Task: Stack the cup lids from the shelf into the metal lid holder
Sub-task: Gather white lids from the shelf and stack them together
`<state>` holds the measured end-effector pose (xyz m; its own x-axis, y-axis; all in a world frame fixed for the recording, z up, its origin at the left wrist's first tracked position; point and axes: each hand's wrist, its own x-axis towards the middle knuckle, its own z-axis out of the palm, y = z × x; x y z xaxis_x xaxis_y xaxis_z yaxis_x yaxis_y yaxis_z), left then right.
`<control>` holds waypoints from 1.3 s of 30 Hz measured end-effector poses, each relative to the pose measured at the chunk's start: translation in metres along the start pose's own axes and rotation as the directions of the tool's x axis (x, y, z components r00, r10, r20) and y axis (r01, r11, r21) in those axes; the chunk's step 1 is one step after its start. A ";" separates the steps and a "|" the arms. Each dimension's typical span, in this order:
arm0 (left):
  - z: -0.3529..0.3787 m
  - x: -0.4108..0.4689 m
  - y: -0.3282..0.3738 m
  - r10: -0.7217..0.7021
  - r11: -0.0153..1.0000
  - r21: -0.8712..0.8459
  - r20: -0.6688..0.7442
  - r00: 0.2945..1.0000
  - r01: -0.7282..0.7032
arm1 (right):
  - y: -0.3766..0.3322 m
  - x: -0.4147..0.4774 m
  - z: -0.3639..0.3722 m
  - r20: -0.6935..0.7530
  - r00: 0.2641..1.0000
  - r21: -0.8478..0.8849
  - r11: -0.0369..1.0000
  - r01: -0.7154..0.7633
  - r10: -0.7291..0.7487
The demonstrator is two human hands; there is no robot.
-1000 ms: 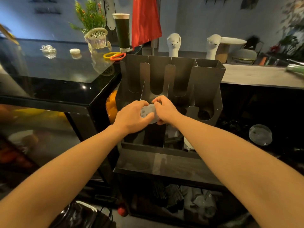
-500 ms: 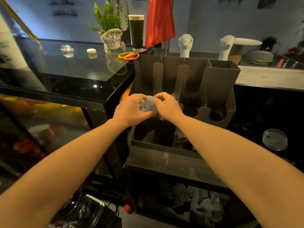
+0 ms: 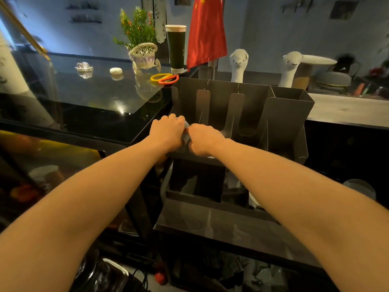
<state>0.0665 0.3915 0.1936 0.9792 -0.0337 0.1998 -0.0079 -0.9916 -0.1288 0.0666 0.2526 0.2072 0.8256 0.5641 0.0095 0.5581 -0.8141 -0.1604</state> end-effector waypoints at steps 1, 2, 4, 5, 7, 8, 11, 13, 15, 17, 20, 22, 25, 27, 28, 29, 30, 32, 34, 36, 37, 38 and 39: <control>0.001 0.003 0.002 0.006 1.000 0.022 0.055 0.998 -0.007 | -0.003 0.004 -0.003 0.088 0.996 -0.051 0.999 -0.004 0.009; 0.003 0.007 0.003 0.019 0.999 0.045 0.108 0.994 -0.024 | -0.005 0.008 -0.005 0.166 0.986 -0.088 0.996 -0.009 0.023; 0.008 0.013 0.003 0.050 0.994 0.085 0.187 0.981 -0.067 | -0.007 0.016 -0.006 0.275 0.960 -0.110 0.993 -0.030 0.060; 0.010 0.016 0.003 0.059 0.992 0.099 0.211 0.976 -0.081 | -0.007 0.020 -0.007 0.308 0.949 -0.108 0.993 -0.041 0.073; 0.014 0.022 0.002 0.081 0.987 0.115 0.250 0.965 -0.113 | -0.007 0.024 -0.009 0.349 0.934 -0.111 0.993 -0.039 0.075; 0.015 0.023 0.001 0.102 0.983 0.120 0.270 0.958 -0.139 | -0.007 0.026 -0.010 0.358 0.931 -0.113 0.993 -0.027 0.066; 0.015 0.030 0.000 0.119 0.970 0.159 0.345 0.931 -0.183 | -0.008 0.028 -0.016 0.366 0.930 -0.140 0.990 0.014 0.039; 0.014 0.035 0.001 0.105 0.949 0.232 0.401 0.910 -0.211 | -0.010 0.032 -0.017 0.388 0.920 -0.154 0.988 0.015 0.046; 0.015 0.040 0.004 0.067 0.925 0.307 0.447 0.892 -0.224 | -0.011 0.035 -0.017 0.407 0.912 -0.172 0.985 0.017 0.055; 0.017 0.043 0.008 0.010 0.901 0.374 0.490 0.872 -0.221 | -0.012 0.038 -0.016 0.428 0.902 -0.165 0.986 0.011 0.061; 0.024 0.044 0.006 -0.062 0.902 0.383 0.575 0.816 -0.201 | -0.012 0.041 -0.016 0.451 0.890 -0.137 0.991 -0.001 0.063; 0.024 0.043 0.004 -0.064 0.947 0.288 0.601 0.797 -0.142 | -0.010 0.044 -0.015 0.459 0.887 -0.129 0.992 0.005 0.055; 0.022 0.043 0.003 -0.021 0.932 0.306 0.578 0.816 -0.193 | -0.010 0.044 -0.013 0.465 0.884 -0.142 0.990 0.019 0.050; 0.025 0.043 0.005 -0.008 0.924 0.323 0.552 0.834 -0.205 | -0.009 0.044 -0.010 0.452 0.891 -0.149 0.988 0.028 0.043; 0.027 0.043 0.004 0.002 0.932 0.308 0.523 0.853 -0.191 | -0.008 0.044 -0.007 0.440 0.897 -0.146 0.989 0.030 0.038; 0.028 0.041 0.004 0.019 0.937 0.294 0.490 0.872 -0.186 | -0.007 0.045 -0.005 0.424 0.905 -0.147 0.989 0.032 0.033; 0.033 0.041 0.002 0.032 0.943 0.282 0.452 0.892 -0.177 | -0.006 0.045 -0.002 0.404 0.915 -0.154 0.987 0.039 0.027; 0.036 0.037 0.000 0.048 0.955 0.257 0.364 0.930 -0.150 | -0.004 0.044 0.004 0.351 0.936 -0.179 0.983 0.050 0.016; 0.036 0.032 -0.001 0.046 0.954 0.268 0.313 0.948 -0.135 | -0.003 0.043 0.009 0.291 0.957 -0.199 0.979 0.047 0.013; 0.032 0.026 0.000 0.056 0.941 0.309 0.253 0.966 -0.135 | 0.000 0.039 0.012 0.231 0.973 -0.201 0.979 0.038 0.010; 0.028 0.021 0.000 0.074 0.936 0.323 0.211 0.975 -0.141 | 0.001 0.037 0.012 0.192 0.981 -0.198 0.980 0.029 0.009; 0.025 0.015 -0.001 0.094 0.937 0.317 0.171 0.981 -0.146 | 0.002 0.033 0.011 0.146 0.989 -0.192 0.981 0.022 0.006; 0.022 0.010 -0.003 0.115 0.949 0.277 0.134 0.984 -0.148 | 0.004 0.030 0.011 0.090 0.996 -0.182 0.983 0.018 -0.001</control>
<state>0.0807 0.3968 0.1742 0.9901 -0.1303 0.0518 -0.0968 -0.9021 -0.4206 0.0925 0.2678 0.1961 0.8140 0.5754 -0.0793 0.5786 -0.8153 0.0225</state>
